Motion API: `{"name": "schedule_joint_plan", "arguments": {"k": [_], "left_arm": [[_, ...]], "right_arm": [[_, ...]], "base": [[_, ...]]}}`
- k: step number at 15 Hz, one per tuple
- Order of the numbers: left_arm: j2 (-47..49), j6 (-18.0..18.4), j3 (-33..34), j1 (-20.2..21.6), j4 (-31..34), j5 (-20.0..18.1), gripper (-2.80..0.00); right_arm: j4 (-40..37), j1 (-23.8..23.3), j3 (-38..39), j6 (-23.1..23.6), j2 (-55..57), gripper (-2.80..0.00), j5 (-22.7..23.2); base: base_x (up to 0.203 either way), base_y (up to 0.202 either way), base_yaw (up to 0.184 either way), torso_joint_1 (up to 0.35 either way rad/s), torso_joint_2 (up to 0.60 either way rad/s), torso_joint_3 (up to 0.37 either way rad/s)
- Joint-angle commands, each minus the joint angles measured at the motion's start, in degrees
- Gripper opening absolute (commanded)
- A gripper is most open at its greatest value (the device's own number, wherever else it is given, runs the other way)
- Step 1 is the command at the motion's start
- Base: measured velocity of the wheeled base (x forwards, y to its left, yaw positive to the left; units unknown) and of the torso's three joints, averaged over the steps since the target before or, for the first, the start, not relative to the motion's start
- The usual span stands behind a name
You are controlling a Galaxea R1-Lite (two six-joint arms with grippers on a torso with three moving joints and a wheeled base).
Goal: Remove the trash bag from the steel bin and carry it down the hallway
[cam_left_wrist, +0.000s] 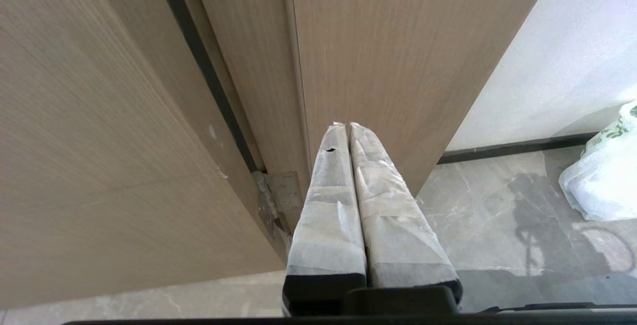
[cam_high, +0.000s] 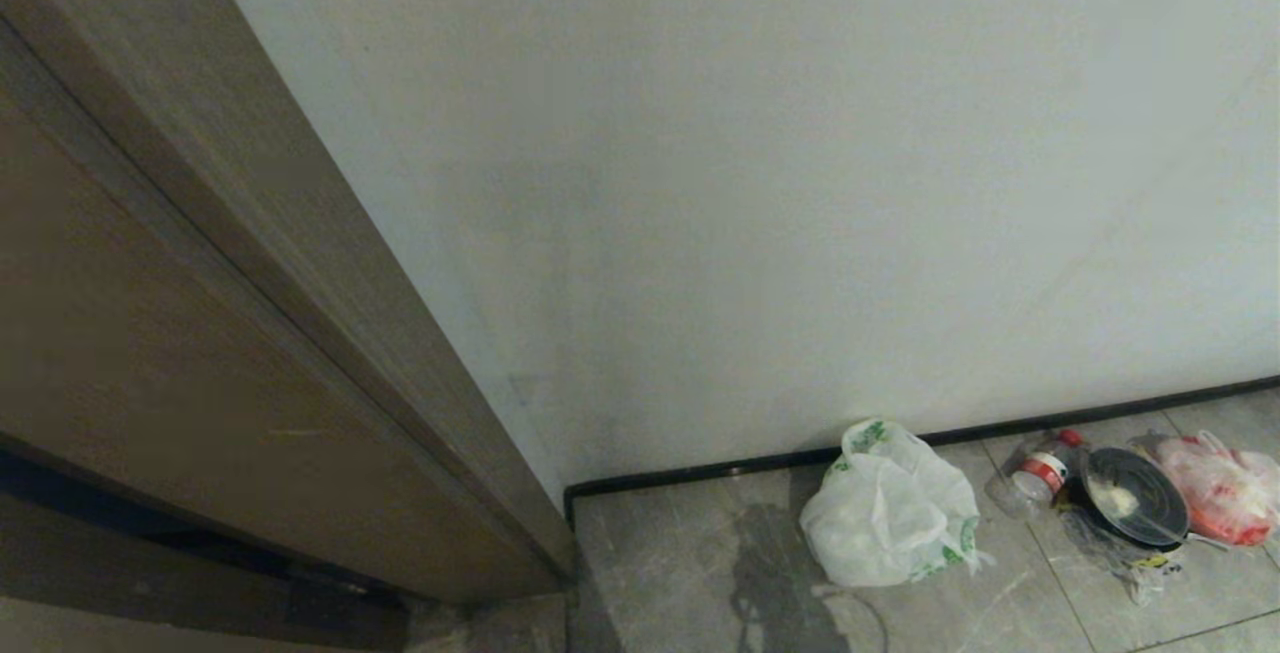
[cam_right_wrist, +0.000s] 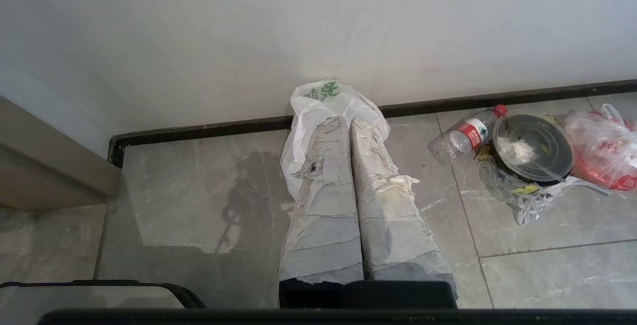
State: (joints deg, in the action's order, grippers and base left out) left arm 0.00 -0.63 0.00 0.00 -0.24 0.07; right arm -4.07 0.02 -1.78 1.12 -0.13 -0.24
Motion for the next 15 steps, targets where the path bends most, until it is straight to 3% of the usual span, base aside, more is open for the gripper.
{"name": "schedule_joint_plan", "arguments": {"k": [1,15], "left_arm": [[0.00,-0.07,0.00,0.00,-0.03,0.02,-2.80],[0.00,-0.07,0.00,0.00,-0.03,0.02,-2.80]], "right_arm": [[-0.06,0.03,0.02,0.02,0.09,-2.80,-0.02],[-0.06,0.06,0.02,0.02,0.05,-2.80,-0.02]], "base": [[0.000,0.000,0.000,0.002,0.00,0.052],[0.000,0.000,0.000,0.002,0.00,0.189]]}}
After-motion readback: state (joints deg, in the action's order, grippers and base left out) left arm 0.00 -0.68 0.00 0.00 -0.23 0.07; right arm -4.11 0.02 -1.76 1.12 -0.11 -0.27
